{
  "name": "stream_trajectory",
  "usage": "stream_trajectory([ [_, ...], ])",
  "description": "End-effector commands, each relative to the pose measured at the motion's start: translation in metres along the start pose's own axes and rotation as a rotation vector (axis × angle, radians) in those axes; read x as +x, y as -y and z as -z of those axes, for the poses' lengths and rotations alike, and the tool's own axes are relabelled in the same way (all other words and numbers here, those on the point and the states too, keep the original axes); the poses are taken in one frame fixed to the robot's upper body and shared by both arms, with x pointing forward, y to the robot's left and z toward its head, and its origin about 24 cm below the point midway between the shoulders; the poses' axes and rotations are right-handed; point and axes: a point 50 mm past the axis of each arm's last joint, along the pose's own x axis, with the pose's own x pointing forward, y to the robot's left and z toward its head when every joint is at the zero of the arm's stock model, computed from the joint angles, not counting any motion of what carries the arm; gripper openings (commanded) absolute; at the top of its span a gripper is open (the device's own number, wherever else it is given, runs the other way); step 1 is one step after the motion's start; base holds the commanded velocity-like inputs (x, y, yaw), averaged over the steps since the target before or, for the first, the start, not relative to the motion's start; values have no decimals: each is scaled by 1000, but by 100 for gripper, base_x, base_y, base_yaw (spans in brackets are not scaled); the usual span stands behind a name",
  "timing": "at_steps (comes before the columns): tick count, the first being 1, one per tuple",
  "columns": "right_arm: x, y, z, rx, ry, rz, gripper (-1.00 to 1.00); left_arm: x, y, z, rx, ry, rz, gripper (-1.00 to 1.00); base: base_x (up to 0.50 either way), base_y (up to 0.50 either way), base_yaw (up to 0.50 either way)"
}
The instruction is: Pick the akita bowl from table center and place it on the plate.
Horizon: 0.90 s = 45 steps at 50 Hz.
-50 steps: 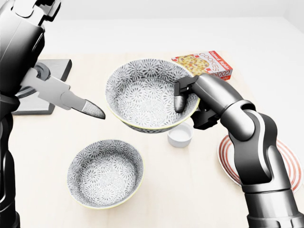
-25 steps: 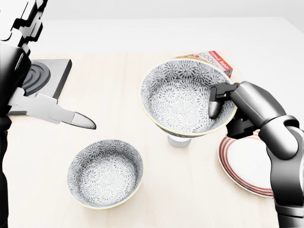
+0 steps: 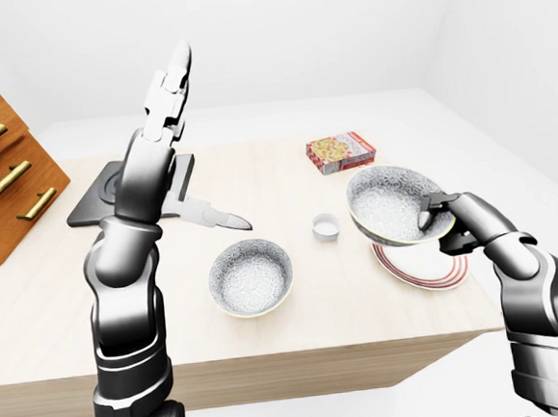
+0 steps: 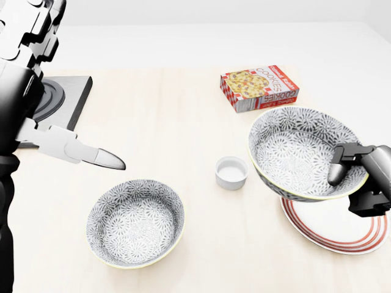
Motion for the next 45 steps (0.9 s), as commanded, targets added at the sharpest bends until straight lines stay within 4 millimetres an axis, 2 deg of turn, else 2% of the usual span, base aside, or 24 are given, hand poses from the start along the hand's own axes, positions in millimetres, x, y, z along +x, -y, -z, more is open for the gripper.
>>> stream_trajectory([
  [1,-17,2,38,249,-36,45,-100,1,2,1,-6,-4,5,100,0,0,0],
  [5,-15,0,45,254,-69,52,-100,0,3,3,-9,-14,8,100,0,0,0],
  [9,-31,-2,68,286,-139,47,-100,0,4,3,-10,-14,11,100,0,0,0],
  [12,-36,-2,76,284,-144,49,-100,0,4,3,-10,-12,11,100,0,0,0],
  [20,-29,-9,93,257,-176,53,-100,-1,6,5,-16,-21,16,100,0,0,0],
  [24,-20,-13,96,242,-185,57,-100,-1,7,4,-17,-20,18,100,0,0,0],
  [31,-2,-10,86,232,-176,65,-100,-3,8,5,-19,-25,19,100,0,0,0],
  [37,8,-10,85,224,-180,72,-100,-4,9,4,-20,-23,21,100,0,0,0],
  [45,15,-19,96,221,-246,63,-100,-5,11,5,-23,-26,25,100,0,0,0],
])
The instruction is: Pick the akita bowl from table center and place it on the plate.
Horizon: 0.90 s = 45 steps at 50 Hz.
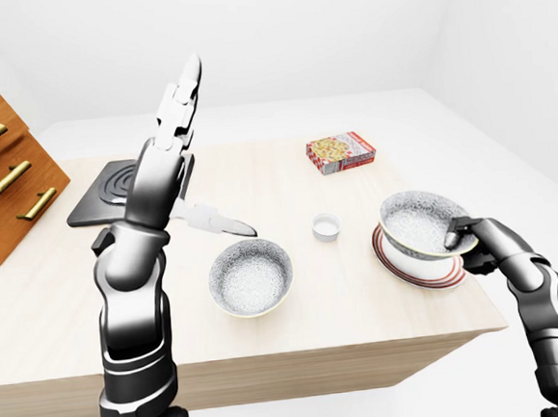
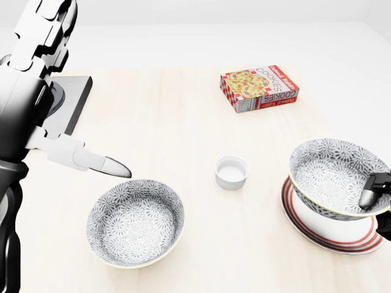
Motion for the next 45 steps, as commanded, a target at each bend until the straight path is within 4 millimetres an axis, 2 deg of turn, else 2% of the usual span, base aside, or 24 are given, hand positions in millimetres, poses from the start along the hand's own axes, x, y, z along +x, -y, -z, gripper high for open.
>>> stream_trajectory([
  [1,13,-5,8,239,-23,25,-100,-2,2,0,-7,-3,4,100,0,0,0],
  [6,17,-15,18,238,-95,13,-100,-3,4,1,-11,-6,7,100,0,0,0],
  [10,22,-19,18,236,-122,12,-100,-3,5,2,-15,-9,7,100,0,0,0],
  [20,22,-20,27,229,-168,18,-100,-4,6,4,-17,-18,10,100,0,0,0],
  [27,22,-19,25,226,-157,20,-100,-4,6,3,-15,-17,12,100,0,0,0],
  [28,21,-19,24,223,-150,16,-13,-4,6,3,-15,-17,13,100,0,0,0],
  [29,21,-19,25,221,-150,16,100,-4,6,3,-14,-15,12,100,0,0,0],
  [45,12,-20,23,218,-105,6,100,-5,6,2,-16,-14,6,100,0,0,0],
])
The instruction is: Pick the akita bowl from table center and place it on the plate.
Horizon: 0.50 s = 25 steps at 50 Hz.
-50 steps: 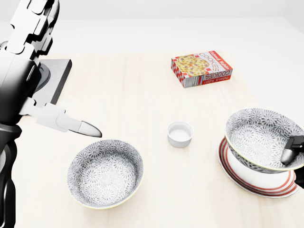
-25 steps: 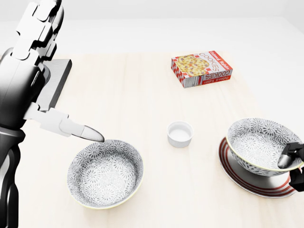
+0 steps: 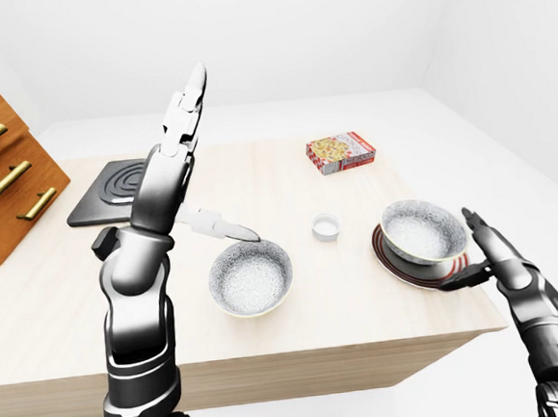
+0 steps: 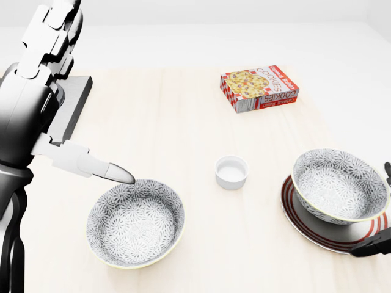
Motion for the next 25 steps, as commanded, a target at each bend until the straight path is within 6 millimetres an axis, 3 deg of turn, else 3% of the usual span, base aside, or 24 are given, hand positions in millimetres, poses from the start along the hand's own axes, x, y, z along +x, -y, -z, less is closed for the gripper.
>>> stream_trajectory([
  [1,-10,2,-2,55,60,0,100,-1,0,0,-1,-1,-4,100,0,0,0],
  [6,-25,7,-23,74,195,-4,100,-1,-1,0,-3,1,-7,100,0,0,0],
  [13,-74,22,-67,169,393,-36,100,-2,0,-4,0,18,-10,100,0,0,0],
  [16,-92,29,-115,159,605,5,100,-2,-1,-8,0,33,-15,100,0,0,0],
  [18,-103,34,-136,141,698,40,100,-3,-2,-9,0,40,-17,100,0,0,0],
  [19,-116,38,-158,119,802,71,100,-3,-3,-11,3,48,-17,100,0,0,0],
  [25,-156,49,-199,57,1036,154,100,-4,-8,-23,20,100,-27,100,0,0,0],
])
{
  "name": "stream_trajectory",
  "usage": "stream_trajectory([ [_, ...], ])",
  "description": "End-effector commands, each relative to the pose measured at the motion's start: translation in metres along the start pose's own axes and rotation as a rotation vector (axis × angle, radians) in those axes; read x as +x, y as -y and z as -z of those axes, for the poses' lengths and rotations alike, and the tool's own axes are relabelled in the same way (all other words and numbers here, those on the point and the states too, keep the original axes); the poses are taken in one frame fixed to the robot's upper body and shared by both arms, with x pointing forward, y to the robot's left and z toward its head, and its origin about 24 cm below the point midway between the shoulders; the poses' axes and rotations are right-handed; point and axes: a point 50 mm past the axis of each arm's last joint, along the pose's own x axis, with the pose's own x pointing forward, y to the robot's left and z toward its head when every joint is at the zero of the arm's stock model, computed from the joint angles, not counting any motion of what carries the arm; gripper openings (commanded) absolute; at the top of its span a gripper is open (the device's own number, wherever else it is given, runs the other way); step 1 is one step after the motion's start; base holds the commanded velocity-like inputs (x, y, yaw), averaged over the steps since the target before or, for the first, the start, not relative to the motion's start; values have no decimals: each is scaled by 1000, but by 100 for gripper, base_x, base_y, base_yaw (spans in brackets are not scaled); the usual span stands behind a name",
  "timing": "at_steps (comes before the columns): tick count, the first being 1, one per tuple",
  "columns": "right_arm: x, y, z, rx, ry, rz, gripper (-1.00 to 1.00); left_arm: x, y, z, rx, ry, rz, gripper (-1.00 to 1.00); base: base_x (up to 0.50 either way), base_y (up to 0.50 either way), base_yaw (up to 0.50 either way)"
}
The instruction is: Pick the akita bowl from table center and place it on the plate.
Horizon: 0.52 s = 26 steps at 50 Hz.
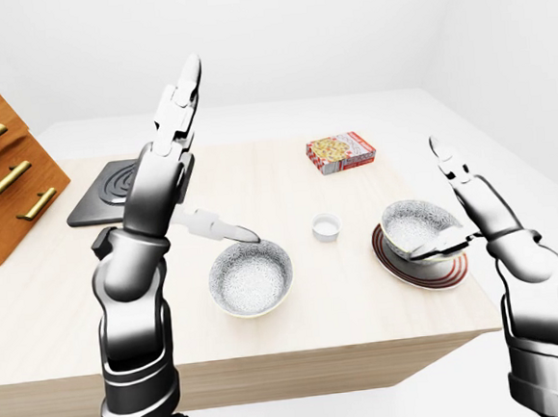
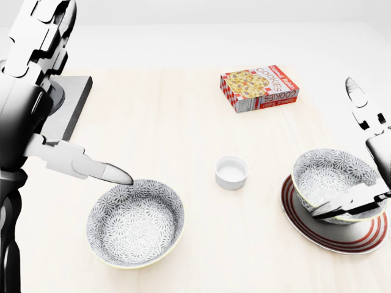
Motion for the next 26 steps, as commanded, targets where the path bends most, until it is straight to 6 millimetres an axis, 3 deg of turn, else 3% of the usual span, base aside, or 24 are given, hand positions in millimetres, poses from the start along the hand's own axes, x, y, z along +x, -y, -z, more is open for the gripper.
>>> stream_trajectory([
  [1,-27,11,-116,-93,493,81,100,-1,-6,-15,16,67,-14,100,0,0,0],
  [6,-35,8,-125,-50,552,104,100,-3,-6,-21,11,93,-25,100,0,0,0],
  [18,-37,-8,-115,472,596,213,100,-21,-3,-14,-192,83,-140,100,0,0,0],
  [26,-45,-13,-110,555,583,213,100,-29,-2,-11,-253,70,-184,100,0,0,0],
])
